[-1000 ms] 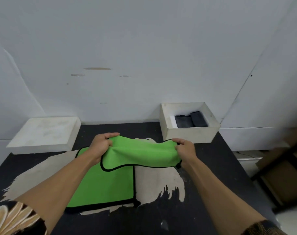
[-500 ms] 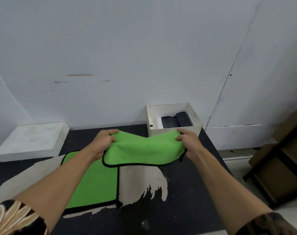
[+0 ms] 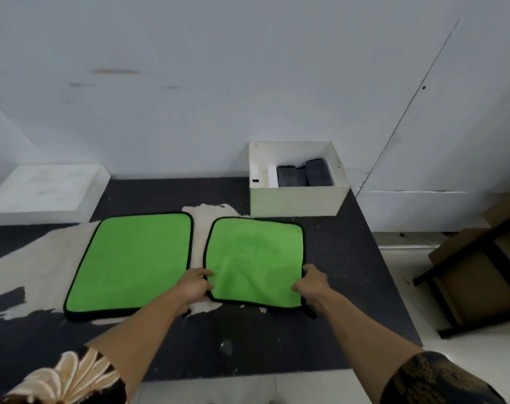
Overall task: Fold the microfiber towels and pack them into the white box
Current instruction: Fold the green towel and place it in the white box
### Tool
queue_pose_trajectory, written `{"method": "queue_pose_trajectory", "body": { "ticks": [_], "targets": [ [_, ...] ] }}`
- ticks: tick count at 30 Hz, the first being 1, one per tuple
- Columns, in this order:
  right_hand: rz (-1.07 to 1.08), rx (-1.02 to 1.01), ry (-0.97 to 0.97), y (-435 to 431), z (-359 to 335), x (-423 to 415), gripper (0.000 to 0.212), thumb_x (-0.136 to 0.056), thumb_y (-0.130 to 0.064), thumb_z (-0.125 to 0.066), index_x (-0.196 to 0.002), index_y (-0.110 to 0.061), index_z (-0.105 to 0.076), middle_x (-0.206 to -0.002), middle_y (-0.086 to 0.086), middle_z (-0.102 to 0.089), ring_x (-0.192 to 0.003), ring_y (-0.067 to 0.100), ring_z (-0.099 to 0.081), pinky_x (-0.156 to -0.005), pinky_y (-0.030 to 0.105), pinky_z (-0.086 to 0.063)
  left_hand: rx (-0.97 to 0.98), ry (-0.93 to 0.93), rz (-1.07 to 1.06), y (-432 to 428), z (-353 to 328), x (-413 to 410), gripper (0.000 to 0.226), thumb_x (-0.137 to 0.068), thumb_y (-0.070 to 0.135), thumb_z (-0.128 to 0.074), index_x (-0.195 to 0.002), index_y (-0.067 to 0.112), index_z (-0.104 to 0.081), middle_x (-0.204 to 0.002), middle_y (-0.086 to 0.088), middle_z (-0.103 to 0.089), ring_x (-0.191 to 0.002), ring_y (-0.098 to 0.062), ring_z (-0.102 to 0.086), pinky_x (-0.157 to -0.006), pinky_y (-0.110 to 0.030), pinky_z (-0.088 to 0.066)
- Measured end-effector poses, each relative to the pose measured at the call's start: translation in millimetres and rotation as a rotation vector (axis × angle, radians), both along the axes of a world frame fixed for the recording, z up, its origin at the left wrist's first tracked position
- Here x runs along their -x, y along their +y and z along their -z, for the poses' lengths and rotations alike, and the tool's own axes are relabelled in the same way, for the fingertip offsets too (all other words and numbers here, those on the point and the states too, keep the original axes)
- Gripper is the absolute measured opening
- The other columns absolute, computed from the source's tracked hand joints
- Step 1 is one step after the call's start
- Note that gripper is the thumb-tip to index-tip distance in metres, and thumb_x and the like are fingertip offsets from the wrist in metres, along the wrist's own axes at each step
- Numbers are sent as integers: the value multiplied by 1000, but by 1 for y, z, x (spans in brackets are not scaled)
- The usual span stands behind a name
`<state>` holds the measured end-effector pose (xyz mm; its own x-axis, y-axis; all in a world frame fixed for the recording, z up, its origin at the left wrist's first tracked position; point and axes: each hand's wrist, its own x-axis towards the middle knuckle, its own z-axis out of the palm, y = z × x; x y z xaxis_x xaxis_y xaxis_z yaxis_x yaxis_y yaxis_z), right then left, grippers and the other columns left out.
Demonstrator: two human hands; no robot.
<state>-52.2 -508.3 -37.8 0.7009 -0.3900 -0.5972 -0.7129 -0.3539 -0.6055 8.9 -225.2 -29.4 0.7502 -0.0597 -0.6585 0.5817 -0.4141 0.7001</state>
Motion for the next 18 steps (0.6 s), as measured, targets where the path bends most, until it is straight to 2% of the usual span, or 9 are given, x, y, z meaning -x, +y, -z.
{"method": "queue_pose_trajectory", "body": {
  "ticks": [2, 4, 6, 8, 11, 14, 18],
  "targets": [
    [-66, 112, 12, -3, 4, 1, 49, -85, -6, -58, -133, -12, -52, -139, 18, -42, -104, 30, -55, -90, 28, -48, -79, -28, -18, -1, 15, 4, 43, -87, -11, -54, -129, -2, -55, -132, -20, -54, -105, -28, -59, -86, -34, -53],
    [-84, 160, -13, -9, 5, -1, 46, -85, -6, -55, -131, -11, -57, -136, 17, -50, -111, 31, -57, -97, 34, -50, -138, -59, -31, 2, 22, 8, 42, -84, -12, -53, -125, -2, -59, -130, -20, -56, -111, -33, -58, -93, -38, -52],
    [-75, 187, -42, -16, 3, -3, 47, -85, -4, -55, -131, -11, -59, -132, 17, -56, -118, 31, -55, -100, 40, -49, -153, -71, -53, 5, 22, 13, 43, -82, -12, -46, -119, 2, -62, -127, -19, -57, -109, -36, -59, -88, -40, -54],
    [-71, 202, -48, -22, 2, 0, 43, -85, -5, -58, -128, -11, -60, -129, 17, -58, -119, 31, -54, -98, 38, -49, -187, -79, -39, 8, 20, 18, 43, -82, -10, -43, -115, 9, -63, -124, -17, -57, -104, -36, -59, -83, -41, -55],
    [-132, 216, 22, -27, 3, 9, 48, -85, -8, -59, -132, -15, -53, -138, 18, -45, -101, 27, -56, -96, 33, -48, -191, -24, -2, 8, 23, 28, 40, -87, -8, -48, -122, 9, -57, -128, -15, -48, -98, -29, -60, -70, -33, -58],
    [-186, 242, 22, -29, 3, 12, 51, -85, -9, -61, -134, -17, -49, -139, 18, -36, -89, 23, -47, -98, 31, -45, -184, 4, 2, 8, 25, 34, 40, -88, -10, -54, -125, 5, -53, -133, -18, -45, -91, -27, -63, -66, -30, -58],
    [-200, 244, 4, -31, 1, 17, 44, -88, -7, -58, -130, -16, -53, -137, 17, -42, -104, 26, -52, -97, 29, -44, -219, -49, -5, 9, 25, 36, 35, -86, -13, -53, -116, 4, -56, -135, -22, -45, -89, -27, -63, -66, -28, -56]
  ]
}}
